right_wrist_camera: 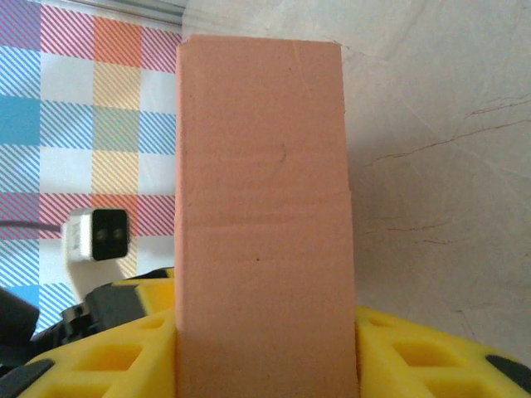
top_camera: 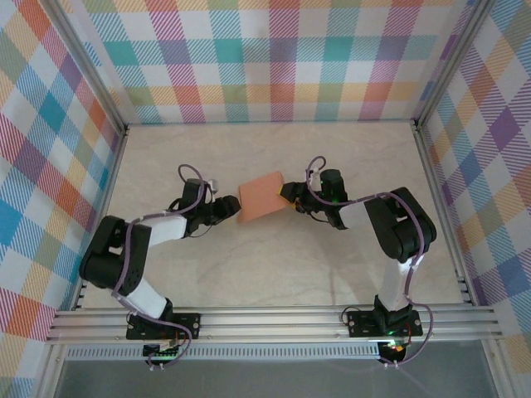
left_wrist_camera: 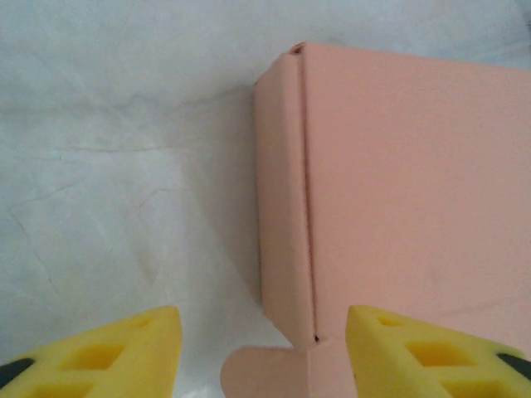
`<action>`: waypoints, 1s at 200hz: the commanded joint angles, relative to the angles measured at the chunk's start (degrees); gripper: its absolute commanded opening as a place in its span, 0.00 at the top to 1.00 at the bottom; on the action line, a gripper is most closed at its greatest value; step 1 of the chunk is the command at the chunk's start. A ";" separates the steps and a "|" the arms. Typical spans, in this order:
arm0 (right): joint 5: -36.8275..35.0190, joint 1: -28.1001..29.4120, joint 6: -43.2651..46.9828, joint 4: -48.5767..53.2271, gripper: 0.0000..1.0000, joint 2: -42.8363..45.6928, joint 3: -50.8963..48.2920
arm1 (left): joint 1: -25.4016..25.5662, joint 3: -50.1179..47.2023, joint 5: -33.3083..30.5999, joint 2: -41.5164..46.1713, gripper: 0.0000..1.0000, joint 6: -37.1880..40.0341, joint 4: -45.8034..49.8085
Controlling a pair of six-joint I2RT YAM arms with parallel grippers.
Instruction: Fold the paper box
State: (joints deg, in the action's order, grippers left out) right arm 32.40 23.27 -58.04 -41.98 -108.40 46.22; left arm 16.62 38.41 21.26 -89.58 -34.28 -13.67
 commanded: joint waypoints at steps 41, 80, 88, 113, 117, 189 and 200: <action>-0.45 -1.98 -1.44 0.67 0.53 6.26 -2.43 | 10.31 -4.40 -18.41 16.70 0.31 27.81 -2.77; -0.94 -3.40 -1.29 4.04 0.52 10.31 -3.36 | 22.30 -5.59 -34.90 18.90 0.26 44.36 -7.65; -1.06 -3.74 -1.14 4.67 0.52 11.27 -3.74 | 24.72 -6.65 -37.34 19.07 0.25 49.05 -10.53; -0.59 -4.37 -1.36 5.41 0.52 13.76 -4.72 | 33.05 -8.61 -47.44 16.72 0.24 66.70 -17.97; -0.59 -4.53 -1.37 5.46 0.52 14.08 -4.95 | 33.94 -8.82 -48.81 15.99 0.24 69.00 -18.94; 3.42 -5.62 -4.91 5.24 0.52 16.83 -6.05 | 38.13 -12.17 -61.05 1.63 0.05 93.26 -46.41; 4.03 -5.73 -5.60 4.94 0.52 16.91 -6.27 | 38.13 -11.83 -62.02 -1.62 0.05 96.41 -50.59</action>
State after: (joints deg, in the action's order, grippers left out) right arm 33.47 18.06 -61.41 -35.90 -93.30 40.82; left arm 54.35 27.11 -35.24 -86.28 51.18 -48.62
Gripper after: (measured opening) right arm 0.483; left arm 0.946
